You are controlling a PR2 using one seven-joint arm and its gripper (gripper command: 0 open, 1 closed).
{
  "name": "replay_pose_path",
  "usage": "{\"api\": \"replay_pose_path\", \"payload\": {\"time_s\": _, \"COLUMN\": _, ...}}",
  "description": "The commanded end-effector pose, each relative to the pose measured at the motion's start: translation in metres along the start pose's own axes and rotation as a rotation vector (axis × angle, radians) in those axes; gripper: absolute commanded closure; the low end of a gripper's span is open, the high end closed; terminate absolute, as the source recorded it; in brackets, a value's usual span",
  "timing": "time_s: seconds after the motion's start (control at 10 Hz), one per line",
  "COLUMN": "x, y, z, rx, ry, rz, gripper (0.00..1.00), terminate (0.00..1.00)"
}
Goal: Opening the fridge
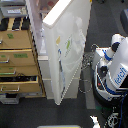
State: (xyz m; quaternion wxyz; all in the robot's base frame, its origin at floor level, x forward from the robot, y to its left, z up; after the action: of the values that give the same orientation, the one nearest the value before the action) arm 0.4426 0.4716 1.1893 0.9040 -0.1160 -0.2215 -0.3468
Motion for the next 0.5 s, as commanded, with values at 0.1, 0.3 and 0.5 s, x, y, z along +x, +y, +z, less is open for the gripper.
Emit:
{"api": "replay_pose_path", "payload": {"time_s": 0.1, "x": 0.227, "y": 0.065, "z": -0.273, "rx": -0.043, "ry": 0.25, "rz": 0.089, "gripper": 0.0, "terminate": 0.0}}
{"api": "replay_pose_path", "payload": {"time_s": 0.3, "x": 0.32, "y": 0.017, "z": -0.295, "rx": 0.006, "ry": 0.301, "rz": 0.043, "gripper": 0.0, "terminate": 0.0}}
{"api": "replay_pose_path", "payload": {"time_s": 0.5, "x": 0.466, "y": -0.111, "z": -0.296, "rx": 0.068, "ry": 0.312, "rz": -0.092, "gripper": 0.0, "terminate": 0.0}}
